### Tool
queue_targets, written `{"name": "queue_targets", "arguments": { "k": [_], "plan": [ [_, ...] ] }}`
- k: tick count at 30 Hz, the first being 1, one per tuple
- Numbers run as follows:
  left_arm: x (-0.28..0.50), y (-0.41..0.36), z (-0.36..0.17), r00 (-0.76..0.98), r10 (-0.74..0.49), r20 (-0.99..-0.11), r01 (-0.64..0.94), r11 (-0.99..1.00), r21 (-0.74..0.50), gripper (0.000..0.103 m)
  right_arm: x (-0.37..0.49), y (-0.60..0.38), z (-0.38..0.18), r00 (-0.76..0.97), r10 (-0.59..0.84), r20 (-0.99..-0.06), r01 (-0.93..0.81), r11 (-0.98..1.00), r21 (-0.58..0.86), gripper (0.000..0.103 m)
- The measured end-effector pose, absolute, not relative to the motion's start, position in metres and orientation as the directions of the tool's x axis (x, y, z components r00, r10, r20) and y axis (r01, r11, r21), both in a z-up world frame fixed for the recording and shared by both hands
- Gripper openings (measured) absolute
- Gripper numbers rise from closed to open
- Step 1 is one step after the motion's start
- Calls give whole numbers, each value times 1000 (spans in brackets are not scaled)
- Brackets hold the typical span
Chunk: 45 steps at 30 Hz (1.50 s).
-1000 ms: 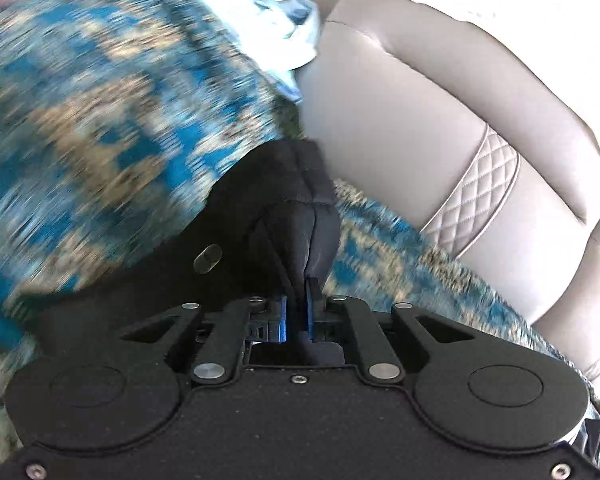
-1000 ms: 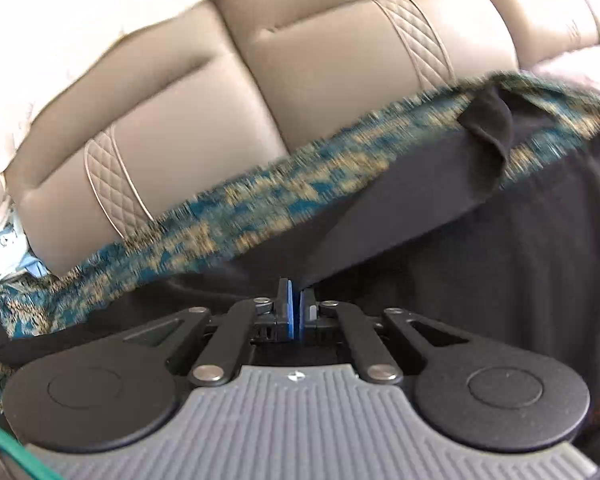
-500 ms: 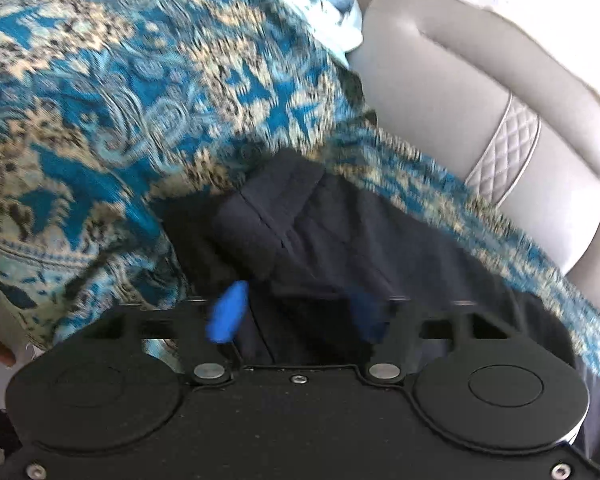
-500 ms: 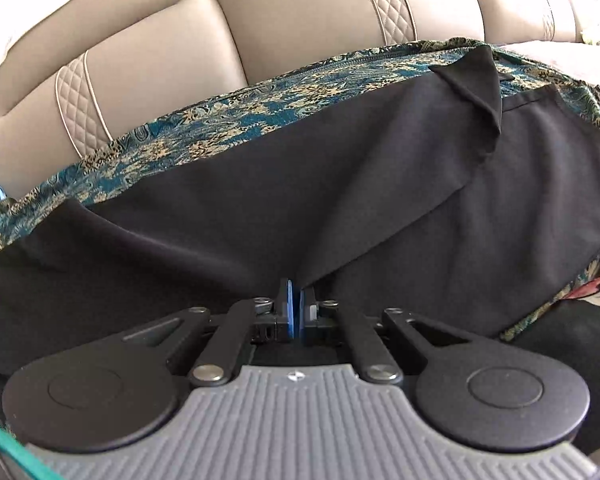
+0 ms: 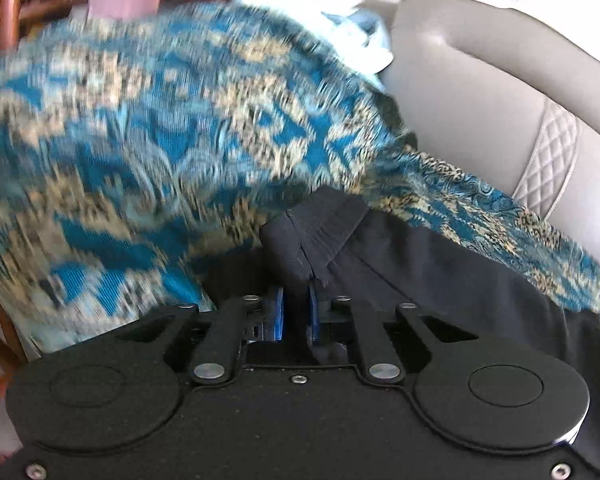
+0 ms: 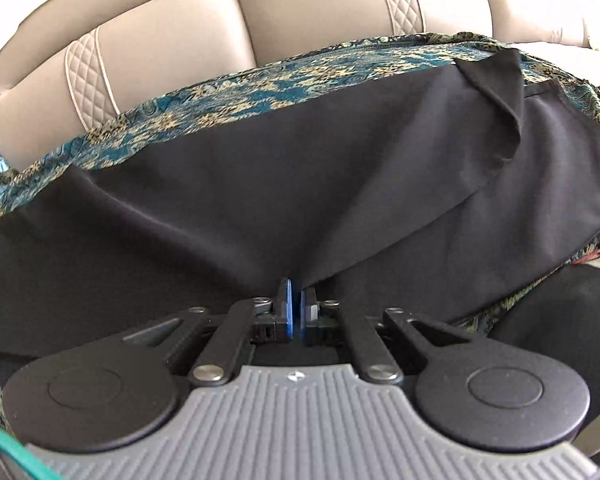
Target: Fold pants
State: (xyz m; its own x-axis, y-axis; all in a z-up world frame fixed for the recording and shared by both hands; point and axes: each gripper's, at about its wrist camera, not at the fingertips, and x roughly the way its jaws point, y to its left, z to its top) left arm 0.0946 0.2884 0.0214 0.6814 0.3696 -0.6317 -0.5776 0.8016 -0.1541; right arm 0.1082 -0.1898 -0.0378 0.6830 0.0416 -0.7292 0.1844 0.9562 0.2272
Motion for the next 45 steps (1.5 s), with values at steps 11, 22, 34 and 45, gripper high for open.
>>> {"name": "queue_targets", "arguments": {
  "k": [11, 22, 34, 45],
  "plan": [
    [93, 303, 3, 584, 425, -692, -634, 771, -62, 14, 94, -167, -41, 679, 74, -731, 114, 972, 203, 7],
    [104, 299, -5, 556, 456, -694, -641, 767, -10, 18, 93, -213, -43, 718, 5, -696, 232, 941, 246, 54],
    [108, 300, -5, 540, 468, -699, -645, 764, 13, 20, 144, -368, -48, 641, -347, -684, 596, 787, 159, 59],
    [109, 302, -6, 524, 475, -707, -650, 760, 29, 23, 185, -417, -50, 661, -334, -672, 577, 799, 170, 59]
  ]
}}
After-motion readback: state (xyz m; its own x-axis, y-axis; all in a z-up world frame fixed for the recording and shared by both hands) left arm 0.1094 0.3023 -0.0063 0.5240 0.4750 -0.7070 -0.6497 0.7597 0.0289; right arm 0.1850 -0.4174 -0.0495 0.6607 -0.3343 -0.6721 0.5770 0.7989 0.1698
